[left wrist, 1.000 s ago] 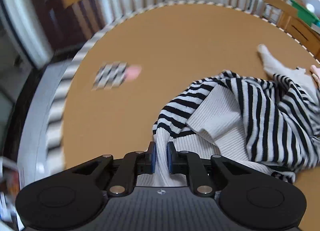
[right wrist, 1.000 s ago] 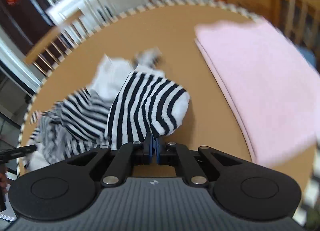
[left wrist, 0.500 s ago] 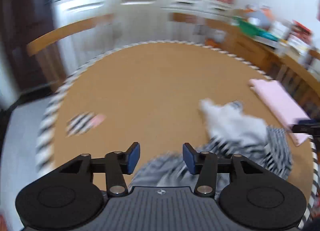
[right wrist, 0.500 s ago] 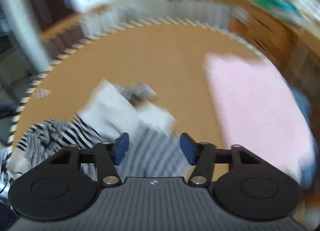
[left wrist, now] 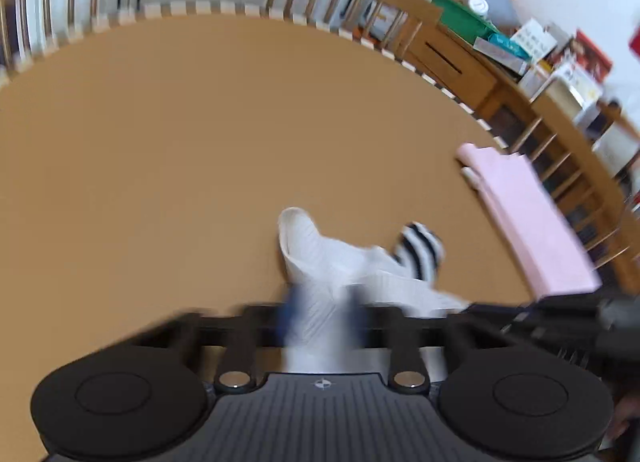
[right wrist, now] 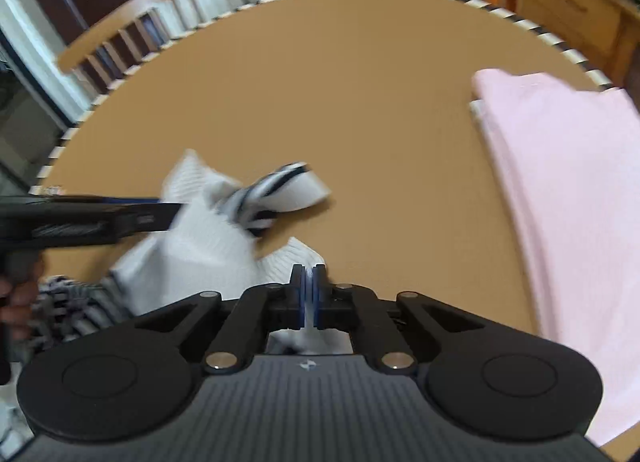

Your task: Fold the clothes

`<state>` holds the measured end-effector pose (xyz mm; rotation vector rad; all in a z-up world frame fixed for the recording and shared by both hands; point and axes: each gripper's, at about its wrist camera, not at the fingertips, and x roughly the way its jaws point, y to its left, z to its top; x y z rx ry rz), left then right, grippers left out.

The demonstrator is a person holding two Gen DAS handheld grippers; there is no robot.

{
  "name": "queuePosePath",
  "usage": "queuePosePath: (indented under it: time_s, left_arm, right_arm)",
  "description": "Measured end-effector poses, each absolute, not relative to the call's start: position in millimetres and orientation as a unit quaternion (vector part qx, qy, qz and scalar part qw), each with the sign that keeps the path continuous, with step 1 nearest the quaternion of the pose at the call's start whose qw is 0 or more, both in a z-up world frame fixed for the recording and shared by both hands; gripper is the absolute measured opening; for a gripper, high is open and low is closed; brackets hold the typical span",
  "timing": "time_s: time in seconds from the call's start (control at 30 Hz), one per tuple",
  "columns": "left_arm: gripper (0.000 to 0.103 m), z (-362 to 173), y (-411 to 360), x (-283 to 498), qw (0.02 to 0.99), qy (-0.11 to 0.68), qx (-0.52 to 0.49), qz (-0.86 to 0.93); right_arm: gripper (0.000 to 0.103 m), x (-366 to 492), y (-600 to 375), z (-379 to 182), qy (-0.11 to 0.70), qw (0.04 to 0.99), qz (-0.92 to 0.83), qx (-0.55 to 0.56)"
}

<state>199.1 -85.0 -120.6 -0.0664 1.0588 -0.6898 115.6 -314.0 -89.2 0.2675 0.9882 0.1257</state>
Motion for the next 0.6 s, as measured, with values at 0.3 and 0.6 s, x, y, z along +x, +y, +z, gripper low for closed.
queuePosePath:
  time_s: [0.3,0.6]
  left_arm:
    - [0.005,-18,7,147,0.863,0.349,-0.198,-0.306]
    - [0.004,160,57,26,0.931,0.057,-0.214,-0.291]
  right_arm:
    - [0.003,71,-314,22,0.338,0.924,0.087,0.155]
    - [0.003,35,-314,179,0.109,0.968,0.180,0.139]
